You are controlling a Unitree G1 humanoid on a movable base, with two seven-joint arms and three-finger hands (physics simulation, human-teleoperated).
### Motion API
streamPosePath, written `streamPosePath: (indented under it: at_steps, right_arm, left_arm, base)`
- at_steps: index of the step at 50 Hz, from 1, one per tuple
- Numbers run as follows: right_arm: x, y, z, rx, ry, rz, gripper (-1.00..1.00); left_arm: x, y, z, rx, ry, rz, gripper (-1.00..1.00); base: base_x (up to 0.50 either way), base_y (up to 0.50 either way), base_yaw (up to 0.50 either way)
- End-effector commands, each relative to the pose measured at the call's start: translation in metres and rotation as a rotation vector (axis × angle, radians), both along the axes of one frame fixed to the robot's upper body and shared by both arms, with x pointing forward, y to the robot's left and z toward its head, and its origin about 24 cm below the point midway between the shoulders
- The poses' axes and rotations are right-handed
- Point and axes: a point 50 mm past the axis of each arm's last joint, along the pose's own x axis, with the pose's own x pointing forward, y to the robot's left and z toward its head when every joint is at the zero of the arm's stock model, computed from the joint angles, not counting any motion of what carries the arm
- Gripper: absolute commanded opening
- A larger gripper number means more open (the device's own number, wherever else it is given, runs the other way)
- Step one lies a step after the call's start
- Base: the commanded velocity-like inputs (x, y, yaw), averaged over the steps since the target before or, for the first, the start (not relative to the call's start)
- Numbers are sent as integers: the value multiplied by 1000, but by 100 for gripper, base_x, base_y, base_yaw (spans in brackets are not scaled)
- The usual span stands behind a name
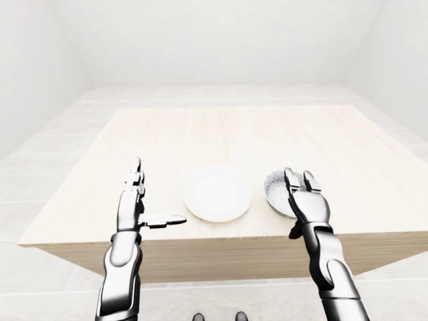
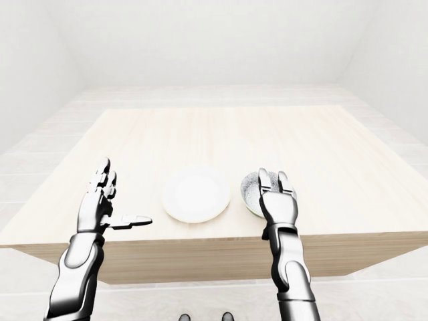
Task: Put the bowl on the plate.
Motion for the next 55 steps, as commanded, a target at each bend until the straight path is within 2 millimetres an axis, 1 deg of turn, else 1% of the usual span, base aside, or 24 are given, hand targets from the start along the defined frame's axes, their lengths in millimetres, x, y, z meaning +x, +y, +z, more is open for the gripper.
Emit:
streamPosePath:
  at_steps: [1,14,32,37,44,55]
  right_arm:
    - [3,-3,-9,1,18,-7,100]
    - [4,-2,-18,2,37,-5,100]
    - [4,0,-23,2,48,2,100]
    - [3,-1,-23,-1,50,3,100]
    - [3,-2,-24,-1,53,-1,100]
    - [2,-3,-23,-2,53,-2,100]
  left_arm:
    - [0,-1,1,4,-2,1,100]
    - [3,0,-2,1,7,3,100]
    - [3,3,-3,1,16,9,100]
    - [2,3,-1,2,4,9,100]
    - [3,2,-4,2,17,10,100]
    - [3,2,-2,4,12,8,100]
  base:
    - [0,0,0]
    - [0,0,0]
    - [0,0,0]
    - [0,0,0]
    - [0,0,0]
    - [0,0,0]
